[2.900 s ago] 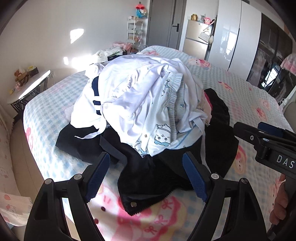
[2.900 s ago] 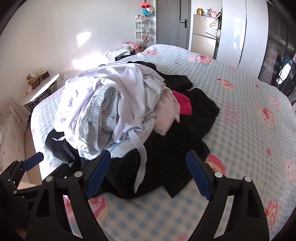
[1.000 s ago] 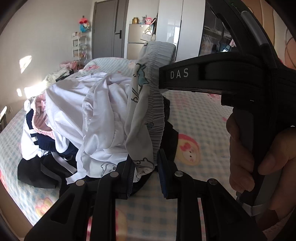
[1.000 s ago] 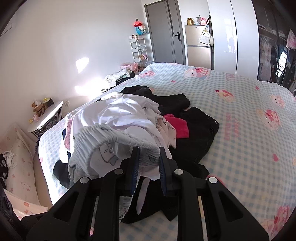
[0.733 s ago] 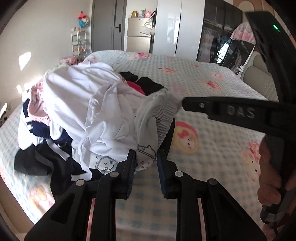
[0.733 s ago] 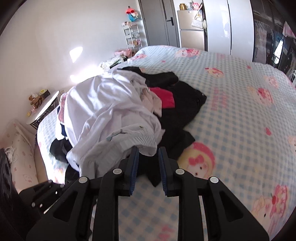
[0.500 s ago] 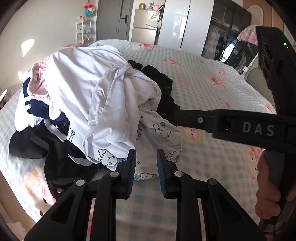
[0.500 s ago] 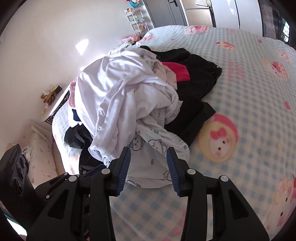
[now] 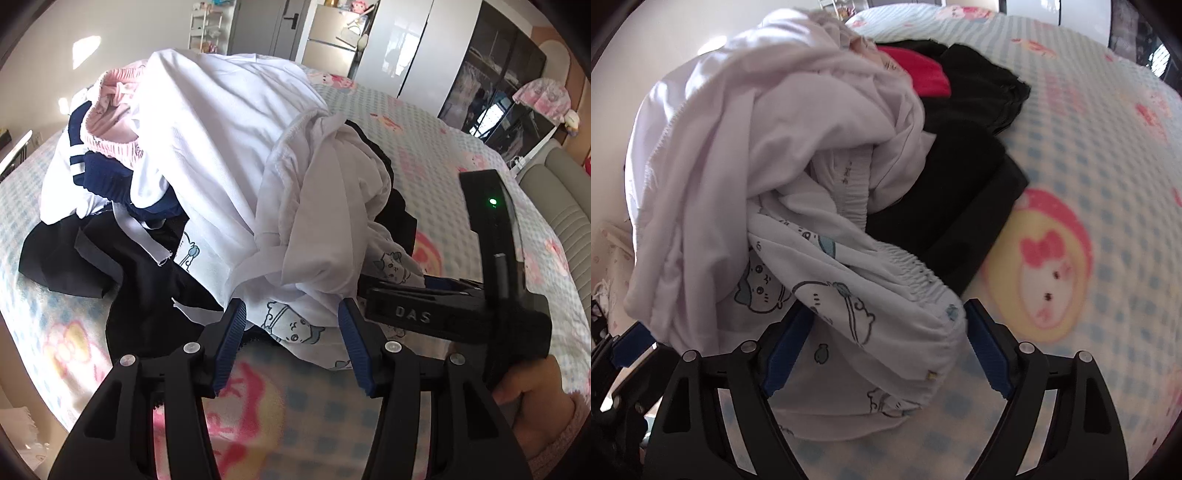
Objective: Fold clothes
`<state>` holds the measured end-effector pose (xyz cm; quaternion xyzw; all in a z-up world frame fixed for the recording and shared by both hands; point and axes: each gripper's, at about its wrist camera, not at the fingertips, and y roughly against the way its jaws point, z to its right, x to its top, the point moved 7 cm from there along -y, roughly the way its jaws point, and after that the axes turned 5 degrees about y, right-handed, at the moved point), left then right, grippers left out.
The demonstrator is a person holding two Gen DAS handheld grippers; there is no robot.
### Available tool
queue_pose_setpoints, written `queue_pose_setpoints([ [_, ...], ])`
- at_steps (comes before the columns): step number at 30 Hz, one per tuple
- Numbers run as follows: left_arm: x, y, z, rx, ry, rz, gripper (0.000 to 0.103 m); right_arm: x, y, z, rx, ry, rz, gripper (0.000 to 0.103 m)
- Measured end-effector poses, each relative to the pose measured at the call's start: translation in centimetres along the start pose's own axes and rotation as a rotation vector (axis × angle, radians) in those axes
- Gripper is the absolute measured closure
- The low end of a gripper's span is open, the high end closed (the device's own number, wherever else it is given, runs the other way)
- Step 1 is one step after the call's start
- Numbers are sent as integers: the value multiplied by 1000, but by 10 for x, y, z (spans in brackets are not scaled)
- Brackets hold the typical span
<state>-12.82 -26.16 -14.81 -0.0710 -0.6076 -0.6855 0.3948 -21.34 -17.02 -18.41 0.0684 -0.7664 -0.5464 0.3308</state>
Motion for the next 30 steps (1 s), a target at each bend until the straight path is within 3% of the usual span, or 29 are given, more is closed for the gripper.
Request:
queue_pose_setpoints([
  [1,-1,-1,1,1,3,-4,49,0,-7,-1,29,-4,-19,55],
  [2,-1,-1,1,-5,9,-4,49,0,-7,-1,43,-8,-20,64],
  [4,4,-2,3,-28,22,2,49,2,5,3,42,-13,15,94],
  [7,16,-1,14,-64,3,18,49,4,26,9,29,-18,75,99],
  [10,25,8,31,-72,-34,38,49,12,63,21,-44,-13,183,100],
  [17,19,40,65,-122,-83,94,49,36,153,50,-173,-37,397,100],
  [21,16,48,86,-177,-119,82,49,35,196,67,-241,-50,489,100],
  [25,14,46,117,-238,-167,82,49,24,222,86,-279,-79,514,100],
  [30,9,16,158,-299,-176,6,35,-2,226,100,-270,-95,479,100],
])
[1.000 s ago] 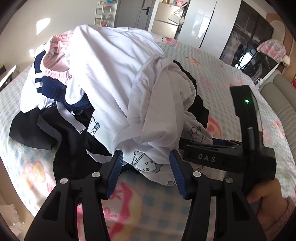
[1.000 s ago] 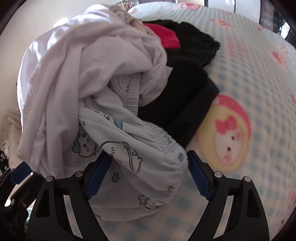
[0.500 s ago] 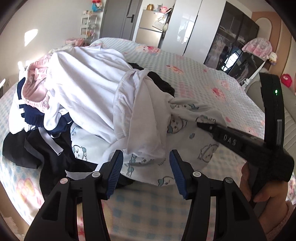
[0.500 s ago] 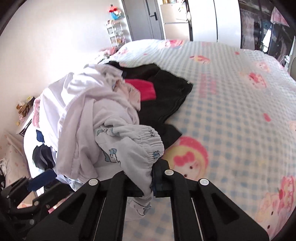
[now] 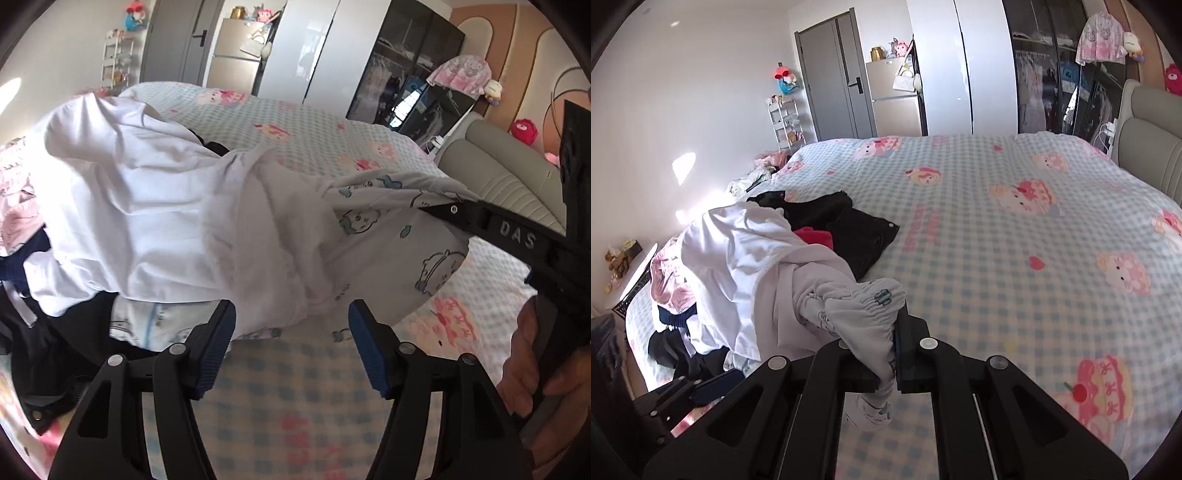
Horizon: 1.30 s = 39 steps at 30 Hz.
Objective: Fold clothes
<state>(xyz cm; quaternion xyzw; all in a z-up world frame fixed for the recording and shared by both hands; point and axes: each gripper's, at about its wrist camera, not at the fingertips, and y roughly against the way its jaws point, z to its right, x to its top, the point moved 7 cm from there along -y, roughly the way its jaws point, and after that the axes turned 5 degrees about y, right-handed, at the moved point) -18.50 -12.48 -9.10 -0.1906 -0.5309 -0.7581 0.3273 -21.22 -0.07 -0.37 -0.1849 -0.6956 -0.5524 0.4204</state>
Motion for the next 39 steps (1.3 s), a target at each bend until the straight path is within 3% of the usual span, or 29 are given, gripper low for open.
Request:
queue_pose_setpoints([
  [5,-5,-25,-5,121,-17,-29,37,-20,-1,8,-18,0,-25,100],
  [8,-6,-34,-18,210,-36,-52,81,-28,-8,17,-54,-1,-40,100],
  [11,1,-36,-39,281,-54,-59,90,-33,-13,27,-88,-6,-51,100],
  [18,25,-3,-117,478,33,6,94,-24,-7,59,-148,-56,-29,100],
  [23,66,37,-189,589,93,49,97,-14,-7,93,-200,-64,-56,100],
  [25,77,48,-201,538,119,28,97,-15,-10,108,-196,-89,-83,100],
  [27,76,52,-187,476,91,18,97,-23,-17,114,-176,-124,-117,100],
  [29,66,40,-148,406,9,-4,95,-39,-27,109,-170,-127,-162,100],
  [31,49,14,-102,328,-62,-50,80,-53,-35,102,-156,-137,-196,100],
  [33,34,-11,-62,256,-121,-89,35,-65,-37,97,-136,-155,-215,99],
  [36,13,-47,-13,174,-172,-158,30,-72,-32,95,-111,-179,-219,99],
  [39,-4,-79,7,225,-221,-215,30,-74,-24,98,-100,-196,-207,99],
])
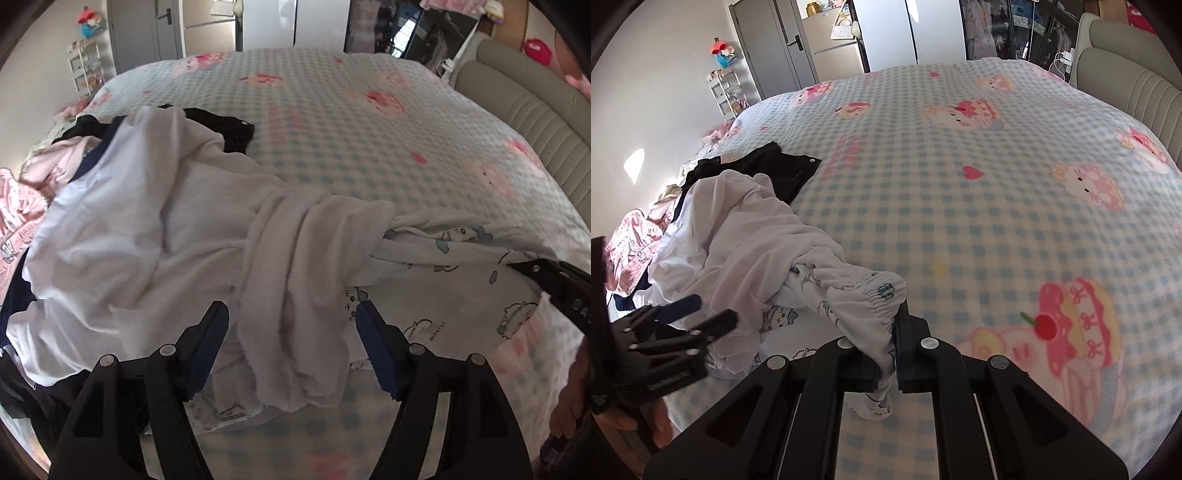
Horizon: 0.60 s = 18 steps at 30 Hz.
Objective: Fold clothes
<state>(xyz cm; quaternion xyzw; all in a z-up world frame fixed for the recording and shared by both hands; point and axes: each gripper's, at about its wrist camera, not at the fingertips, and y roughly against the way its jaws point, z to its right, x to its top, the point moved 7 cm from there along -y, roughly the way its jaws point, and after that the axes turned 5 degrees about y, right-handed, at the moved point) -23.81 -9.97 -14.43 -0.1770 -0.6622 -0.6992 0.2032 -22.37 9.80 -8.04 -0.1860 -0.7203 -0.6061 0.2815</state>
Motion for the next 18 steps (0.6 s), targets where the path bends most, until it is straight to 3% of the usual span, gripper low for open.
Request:
queue_pose_setpoints([
  [1,-2,-9,2,32,-15,-24,31,-1,2,2,-3,0,4,99],
  [2,-3,-17,-1,76,-26,-36,47,-1,2,4,-21,7,8,99],
  [3,-5,-23,-6,124,-35,-44,75,-1,2,6,-46,19,11,99],
  [4,-5,-24,-14,139,-25,-46,80,-1,0,9,-72,29,9,99],
  [8,-4,-3,-61,126,77,-30,83,-10,-14,17,-76,16,-26,99],
  [14,23,55,-148,289,181,109,89,-16,-19,6,-31,22,-44,99],
  [18,55,112,-227,410,286,205,90,-1,-9,14,-67,10,-8,99],
])
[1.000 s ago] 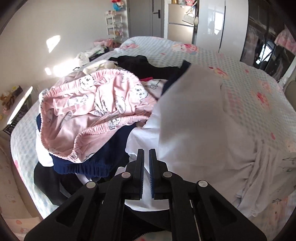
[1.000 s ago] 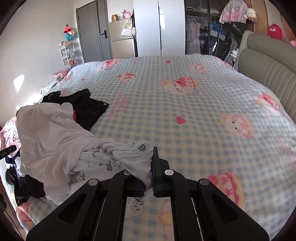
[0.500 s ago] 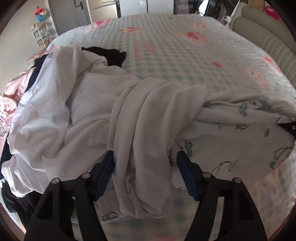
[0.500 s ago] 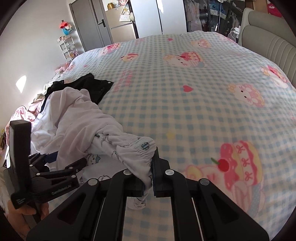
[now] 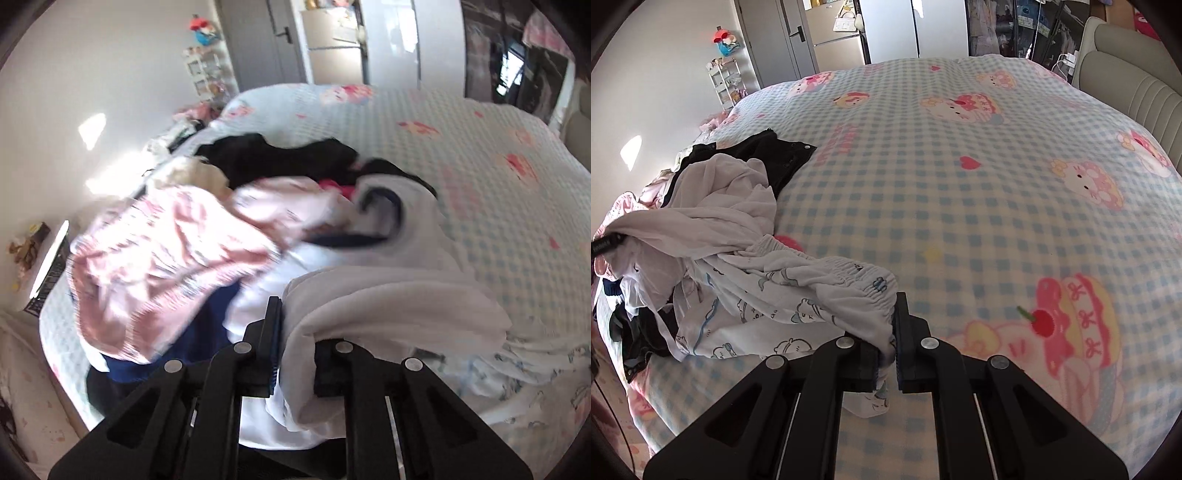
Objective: Fold clothes
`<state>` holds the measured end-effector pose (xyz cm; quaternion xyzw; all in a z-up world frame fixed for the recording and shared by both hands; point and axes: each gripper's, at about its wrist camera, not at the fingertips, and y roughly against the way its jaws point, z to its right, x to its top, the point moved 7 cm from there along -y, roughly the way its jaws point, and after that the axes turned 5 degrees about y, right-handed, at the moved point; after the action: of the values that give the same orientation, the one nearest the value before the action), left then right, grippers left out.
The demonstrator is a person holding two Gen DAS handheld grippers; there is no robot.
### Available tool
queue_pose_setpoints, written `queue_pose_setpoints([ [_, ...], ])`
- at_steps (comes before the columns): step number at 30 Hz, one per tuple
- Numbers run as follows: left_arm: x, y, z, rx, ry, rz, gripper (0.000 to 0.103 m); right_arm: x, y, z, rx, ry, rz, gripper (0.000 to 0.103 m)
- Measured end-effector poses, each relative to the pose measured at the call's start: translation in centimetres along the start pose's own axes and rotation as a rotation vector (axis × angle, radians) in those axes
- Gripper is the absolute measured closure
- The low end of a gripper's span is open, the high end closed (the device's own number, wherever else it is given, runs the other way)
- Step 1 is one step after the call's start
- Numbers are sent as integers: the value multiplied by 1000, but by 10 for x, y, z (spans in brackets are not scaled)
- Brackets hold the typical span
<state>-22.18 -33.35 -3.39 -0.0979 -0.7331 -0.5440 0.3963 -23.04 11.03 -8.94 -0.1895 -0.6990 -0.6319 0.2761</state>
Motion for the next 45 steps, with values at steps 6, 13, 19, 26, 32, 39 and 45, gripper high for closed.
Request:
queue_pose_setpoints([
  [6,44,11,-98,141,111,37,90,23,16,19,-68,-27,59,99],
  [13,-32,-22,-43,135,-131,-117,87,41,39,57,-126,-101,101,99],
  [19,-83,6,-20,43,33,-137,44,12,55,73,-163,-43,91,99],
  [26,-109,17,-30,166,11,-164,42,-18,76,144,-237,-175,83,99],
  [32,-144,45,-15,86,-8,-174,38,-41,73,142,-195,-135,15,98],
  [39,-171,86,25,-96,-68,-153,38,-61,64,78,-60,-27,16,92],
  [45,-161,88,127,-396,-214,-119,37,-60,57,35,39,11,3,90],
])
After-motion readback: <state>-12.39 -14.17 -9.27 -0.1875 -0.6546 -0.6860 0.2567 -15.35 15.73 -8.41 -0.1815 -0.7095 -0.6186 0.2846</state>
